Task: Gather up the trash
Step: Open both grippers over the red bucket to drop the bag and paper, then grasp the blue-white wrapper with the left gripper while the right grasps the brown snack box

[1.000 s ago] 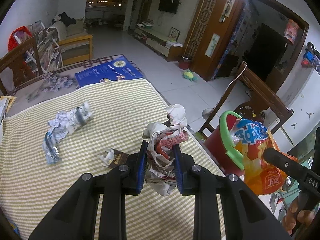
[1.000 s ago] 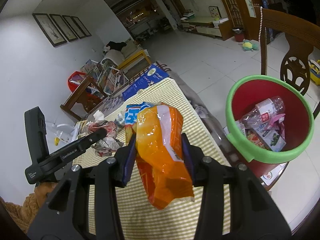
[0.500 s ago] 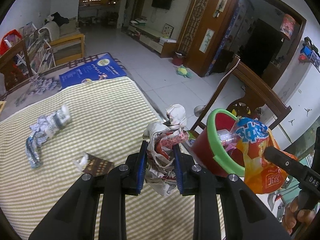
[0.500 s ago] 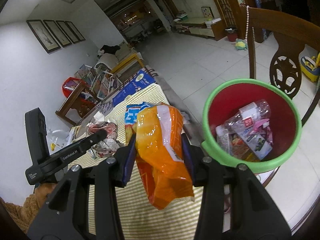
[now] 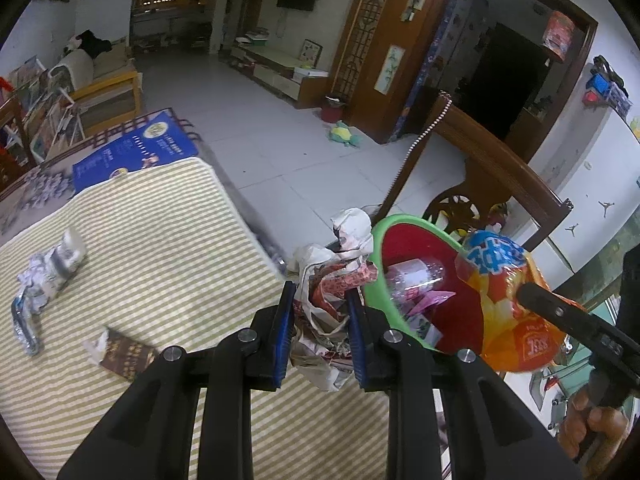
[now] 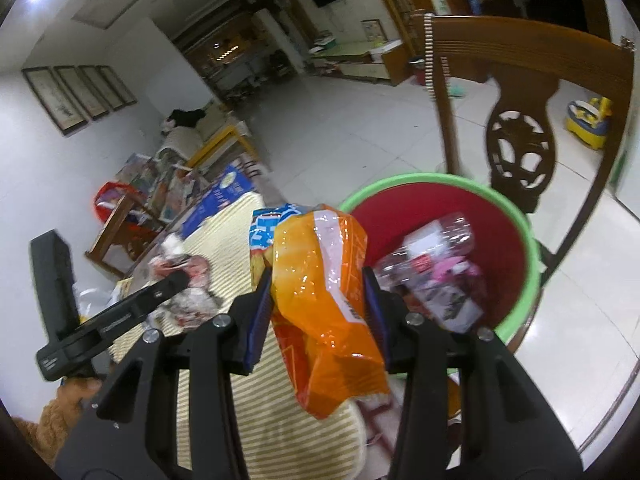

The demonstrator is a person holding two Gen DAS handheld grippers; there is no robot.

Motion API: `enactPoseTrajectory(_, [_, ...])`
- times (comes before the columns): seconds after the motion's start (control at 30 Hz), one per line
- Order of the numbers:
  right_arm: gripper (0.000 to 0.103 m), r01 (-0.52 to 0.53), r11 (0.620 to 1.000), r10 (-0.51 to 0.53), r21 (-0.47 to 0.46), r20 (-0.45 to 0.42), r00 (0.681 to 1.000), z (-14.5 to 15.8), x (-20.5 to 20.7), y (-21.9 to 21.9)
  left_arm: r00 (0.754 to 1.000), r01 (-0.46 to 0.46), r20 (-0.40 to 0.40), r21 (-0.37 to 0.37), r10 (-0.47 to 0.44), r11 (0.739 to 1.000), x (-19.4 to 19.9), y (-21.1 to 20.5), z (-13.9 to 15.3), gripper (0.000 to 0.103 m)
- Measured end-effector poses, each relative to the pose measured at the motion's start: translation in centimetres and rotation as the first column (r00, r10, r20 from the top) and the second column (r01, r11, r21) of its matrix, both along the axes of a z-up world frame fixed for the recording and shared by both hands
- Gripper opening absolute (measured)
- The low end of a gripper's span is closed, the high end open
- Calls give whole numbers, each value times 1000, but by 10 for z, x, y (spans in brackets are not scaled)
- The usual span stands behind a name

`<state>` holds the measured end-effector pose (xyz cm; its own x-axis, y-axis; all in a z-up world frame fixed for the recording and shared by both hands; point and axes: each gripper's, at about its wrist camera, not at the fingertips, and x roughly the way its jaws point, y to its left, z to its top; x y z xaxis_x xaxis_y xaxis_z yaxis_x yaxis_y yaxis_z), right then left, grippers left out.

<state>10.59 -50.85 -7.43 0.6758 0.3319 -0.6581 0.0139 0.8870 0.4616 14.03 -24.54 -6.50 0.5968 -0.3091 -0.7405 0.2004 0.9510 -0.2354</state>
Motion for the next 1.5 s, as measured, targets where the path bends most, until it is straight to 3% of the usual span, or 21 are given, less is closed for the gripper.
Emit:
enactPoseTrajectory(0.13, [44,37,998,-37,-42,-5,999,-6,13,-15,1000,16,1,0,-16,1000,3,-15,2,22])
enactPoseTrajectory(0.17, [55,49,997,-50,-51,-7,999,-8,15,-17,1000,20,-1,1,-20,1000,3,-19,2,22])
enactPoseTrajectory(0.2, [73,75,995,-76,-58,-4,997,-9,17,-21,1000,24,-2,1,-24,1000,4,-21,3,22])
enactPoseTrajectory(0.23, [78,92,994,-92,-57,6,996,-10,17,-25,1000,31,-3,0,-31,1000,4,-26,3,22])
enactPoseTrajectory(0.63, [83,229,971,-228,-68,23,973,-10,-5,-75,974,220,-32,-59,-222,974,27,-101,-5,23])
enactPoseTrajectory(0.73, [83,269,961,-268,-68,18,963,-10,-14,-89,969,244,-33,-56,-246,968,33,-119,-8,37])
enactPoseTrajectory(0.8, [84,285,956,-284,-71,19,959,-10,-20,-94,967,251,-20,-64,-252,966,34,-124,-8,52])
enactPoseTrajectory(0.9, [84,296,951,-295,-86,20,955,-10,-28,-95,967,255,-9,-47,-255,966,32,-123,-7,52])
enactPoseTrajectory(1.2, [85,201,975,-200,-90,21,980,-8,-19,-43,988,150,-30,-34,-151,988,23,-57,-11,53])
enactPoseTrajectory(1.37, [87,65,994,-64,-90,7,998,-12,-2,24,998,18,-58,-19,-19,1000,7,18,-18,53])
enactPoseTrajectory(1.5, [88,-50,995,49,-82,-15,999,-16,8,83,990,-118,-75,8,119,993,-9,89,-25,56])
